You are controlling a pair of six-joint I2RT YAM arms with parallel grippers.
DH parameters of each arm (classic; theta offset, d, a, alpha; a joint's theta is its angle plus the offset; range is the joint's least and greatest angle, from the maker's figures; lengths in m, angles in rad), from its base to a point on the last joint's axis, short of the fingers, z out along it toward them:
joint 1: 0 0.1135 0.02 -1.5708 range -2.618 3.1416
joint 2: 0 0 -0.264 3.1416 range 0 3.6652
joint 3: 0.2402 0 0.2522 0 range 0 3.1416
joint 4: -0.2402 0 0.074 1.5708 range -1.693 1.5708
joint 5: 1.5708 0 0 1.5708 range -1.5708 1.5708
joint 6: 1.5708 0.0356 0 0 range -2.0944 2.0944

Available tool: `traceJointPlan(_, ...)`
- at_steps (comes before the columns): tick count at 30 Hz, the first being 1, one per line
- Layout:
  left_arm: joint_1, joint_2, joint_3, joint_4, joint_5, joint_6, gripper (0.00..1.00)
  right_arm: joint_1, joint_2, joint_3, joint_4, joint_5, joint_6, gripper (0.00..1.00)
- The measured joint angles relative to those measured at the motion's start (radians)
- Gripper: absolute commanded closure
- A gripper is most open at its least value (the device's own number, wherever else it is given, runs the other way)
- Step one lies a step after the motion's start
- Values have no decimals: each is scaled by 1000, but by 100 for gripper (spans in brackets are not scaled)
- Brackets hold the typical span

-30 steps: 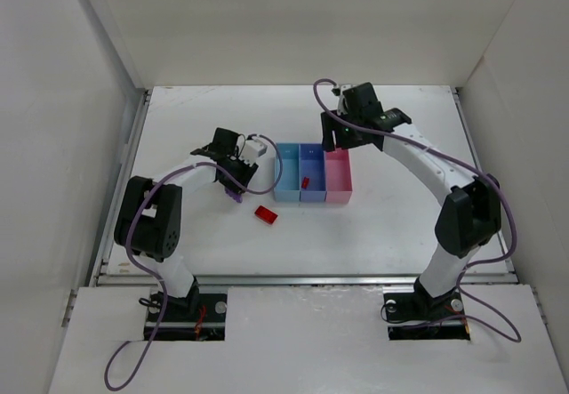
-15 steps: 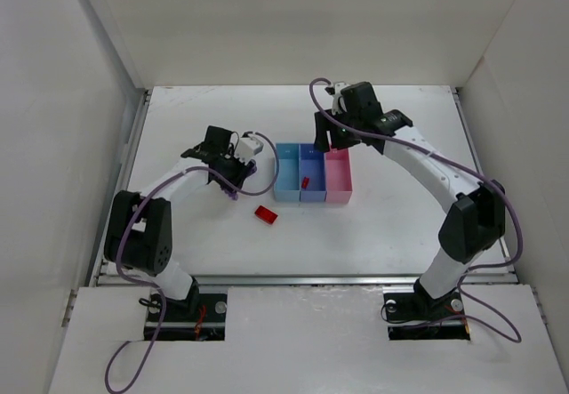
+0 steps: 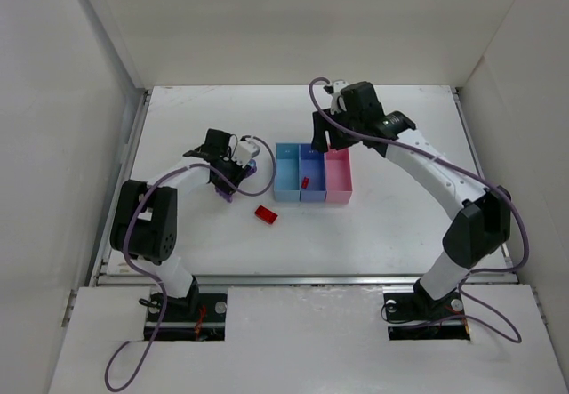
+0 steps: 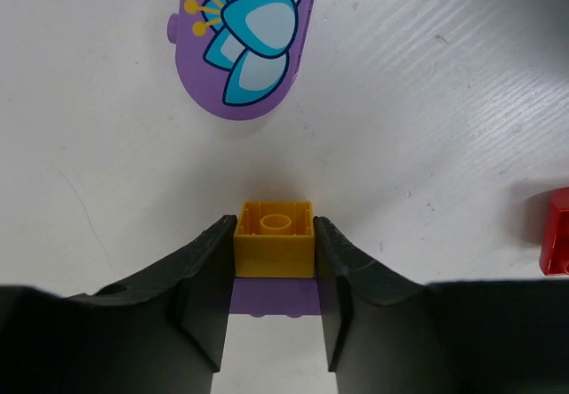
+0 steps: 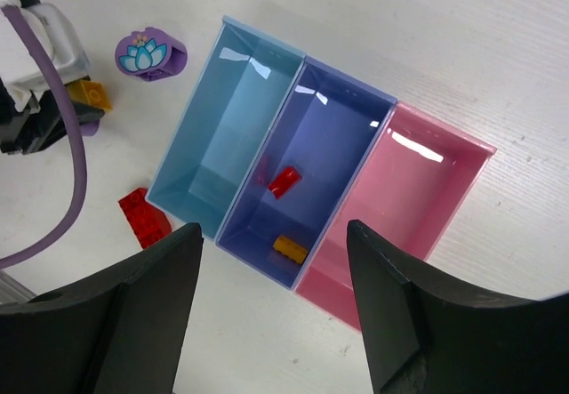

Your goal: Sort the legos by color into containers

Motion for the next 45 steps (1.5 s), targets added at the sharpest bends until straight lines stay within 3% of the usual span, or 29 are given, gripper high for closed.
traceJointPlan(1, 3, 1, 0, 1, 1, 5, 47, 0, -4, -1, 0, 3, 0, 28)
traceJointPlan(5, 3, 11, 0, -9, 7, 24, 26, 0, -20, -6, 0, 15, 0, 28)
traceJointPlan(7, 3, 12, 0, -11, 14, 34, 0, 0, -25, -6, 0, 22, 0, 28)
traceJointPlan(15, 3, 85, 130, 9, 51, 29, 1, 0, -27, -6, -1, 34, 0, 28)
traceJointPlan(17, 3, 142, 194, 22, 63, 28, 6, 0, -27, -6, -1, 35, 0, 28)
traceJointPlan(21, 3, 246, 295, 18, 101, 24, 25, 0, -27, -6, -2, 51, 0, 28)
traceJointPlan(22, 3, 261, 305, 13, 109, 26, 37, 0, -28, -6, -4, 55, 0, 28)
traceJointPlan(26, 4, 285, 310, -22, 134, 35, 62, 0, -36, -6, -8, 66, 0, 28)
traceJointPlan(27, 4, 285, 310, -26, 137, 37, 77, 0, -39, -6, -8, 68, 0, 28)
traceJointPlan(29, 4, 285, 312, -29, 143, 46, 97, 0, -42, -6, -8, 71, 0, 28)
traceJointPlan(34, 4, 285, 334, -61, 141, 16, 100, 0, -46, -6, -8, 76, 0, 28)
traceJointPlan(39, 1, 274, 454, -101, 121, -63, 100, -8, -53, -12, -8, 102, 27, 28)
traceJointPlan(45, -45, 145, 554, -99, 140, -161, 100, -57, -116, -88, -8, 114, 69, 28)
